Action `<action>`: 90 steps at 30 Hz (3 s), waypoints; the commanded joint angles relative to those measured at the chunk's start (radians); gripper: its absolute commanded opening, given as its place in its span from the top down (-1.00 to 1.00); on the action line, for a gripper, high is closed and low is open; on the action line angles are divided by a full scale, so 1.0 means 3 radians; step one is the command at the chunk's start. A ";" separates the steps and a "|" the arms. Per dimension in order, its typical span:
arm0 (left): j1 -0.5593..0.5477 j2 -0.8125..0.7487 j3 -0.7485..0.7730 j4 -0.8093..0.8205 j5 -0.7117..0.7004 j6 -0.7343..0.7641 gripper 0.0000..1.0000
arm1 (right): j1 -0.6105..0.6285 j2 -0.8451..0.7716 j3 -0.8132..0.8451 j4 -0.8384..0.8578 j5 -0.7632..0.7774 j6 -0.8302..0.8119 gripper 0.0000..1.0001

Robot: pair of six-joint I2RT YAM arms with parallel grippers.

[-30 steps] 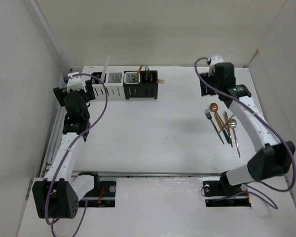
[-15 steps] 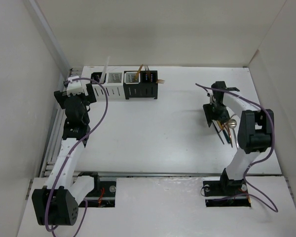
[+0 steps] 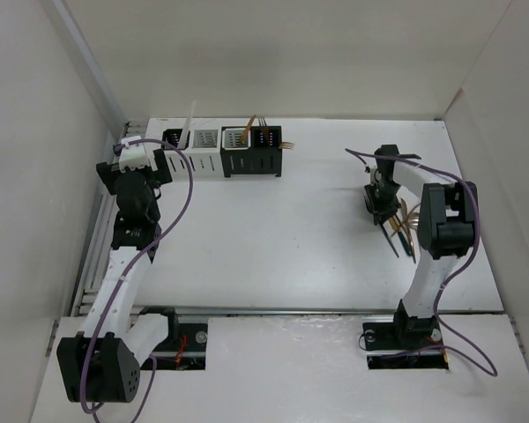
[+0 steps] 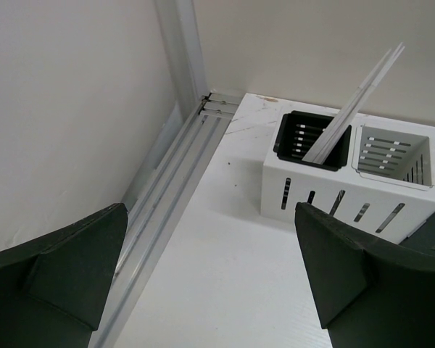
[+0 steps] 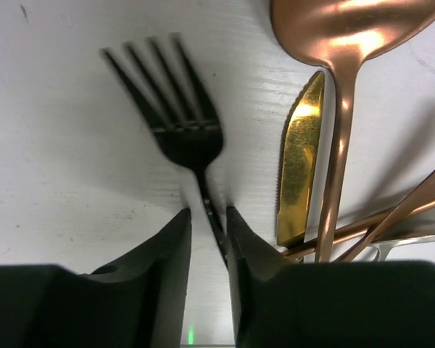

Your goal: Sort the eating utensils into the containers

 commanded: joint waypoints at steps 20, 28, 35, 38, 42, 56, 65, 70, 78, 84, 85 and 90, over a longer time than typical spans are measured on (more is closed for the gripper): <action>0.0010 0.0023 0.0080 0.0110 -0.0108 0.0109 -1.00 | 0.0793 -0.1297 0.0166 0.3225 -0.0792 0.1200 1.00; 0.0076 0.0120 0.0182 0.0039 -0.0138 0.0139 -1.00 | 0.1300 -0.0061 0.1321 0.4583 -0.0530 0.1293 1.00; 0.0107 0.0253 0.0213 0.0039 -0.0205 0.0139 -1.00 | 0.1581 0.0789 0.1721 0.5375 0.0037 0.1293 1.00; 0.0107 0.0319 0.0243 0.0039 -0.0235 0.0170 -1.00 | 0.1612 0.0861 0.1552 0.5596 0.0068 0.1293 1.00; 0.0107 0.0350 0.0208 0.0126 -0.0297 0.0201 -1.00 | 0.1643 0.0799 0.1312 0.5566 0.0262 0.1263 1.00; 0.0107 0.0345 0.0208 0.0126 -0.0189 0.0129 -1.00 | 0.1770 0.0457 0.1138 0.4594 0.0032 0.0813 -0.38; 0.0107 0.0166 0.0279 -0.0104 0.0030 0.0007 -1.00 | 0.1628 -0.0702 0.0984 0.3125 0.0344 0.0731 -0.89; 0.0107 0.0089 0.0126 -0.0104 0.0092 -0.0024 -1.00 | 0.0846 -0.0985 0.0892 0.1258 -0.0082 0.0573 -0.80; 0.0107 -0.0023 0.0029 -0.0135 0.0194 -0.0116 -1.00 | 0.0012 -0.0689 0.0458 -0.0048 0.0425 0.0291 0.04; 0.0107 -0.0131 -0.0038 -0.0135 0.0194 -0.0152 -1.00 | -0.0060 -0.0326 0.0325 -0.0197 0.0645 0.0128 0.23; 0.0107 -0.0131 -0.0068 -0.0135 0.0154 -0.0152 -1.00 | -0.0060 -0.0280 0.0274 -0.0197 0.0646 0.0128 0.23; 0.0107 -0.0161 -0.0099 -0.0104 0.0071 -0.0122 -1.00 | -0.0091 -0.0096 0.0207 -0.0080 0.0692 0.0128 0.28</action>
